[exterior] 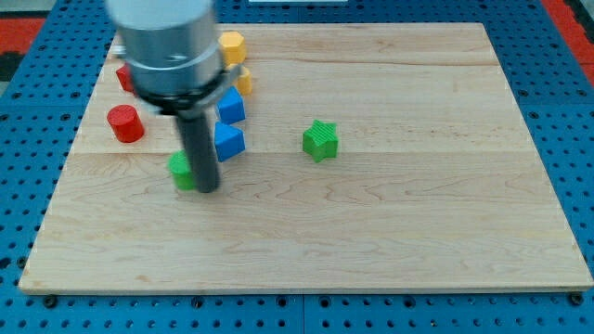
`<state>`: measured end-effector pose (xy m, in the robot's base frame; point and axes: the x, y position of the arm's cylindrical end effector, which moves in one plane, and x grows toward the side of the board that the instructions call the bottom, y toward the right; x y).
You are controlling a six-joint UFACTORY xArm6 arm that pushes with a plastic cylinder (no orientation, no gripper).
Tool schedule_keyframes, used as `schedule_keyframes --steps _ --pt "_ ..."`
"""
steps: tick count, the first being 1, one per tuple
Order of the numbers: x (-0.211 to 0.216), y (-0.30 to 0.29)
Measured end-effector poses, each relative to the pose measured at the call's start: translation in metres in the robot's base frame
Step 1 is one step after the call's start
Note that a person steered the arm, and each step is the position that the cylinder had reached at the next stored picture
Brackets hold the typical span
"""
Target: Slide the green circle below the red circle
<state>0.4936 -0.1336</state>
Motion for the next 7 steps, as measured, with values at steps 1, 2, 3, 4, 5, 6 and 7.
schedule_keyframes --steps 1,2,3,4,5,6,7 --pt "0.0 -0.037" --pt "0.0 -0.056" --pt "0.005 -0.008" --pt "-0.011 -0.018" --pt "-0.026 -0.043" --pt "-0.026 -0.075" --pt "-0.019 -0.046"
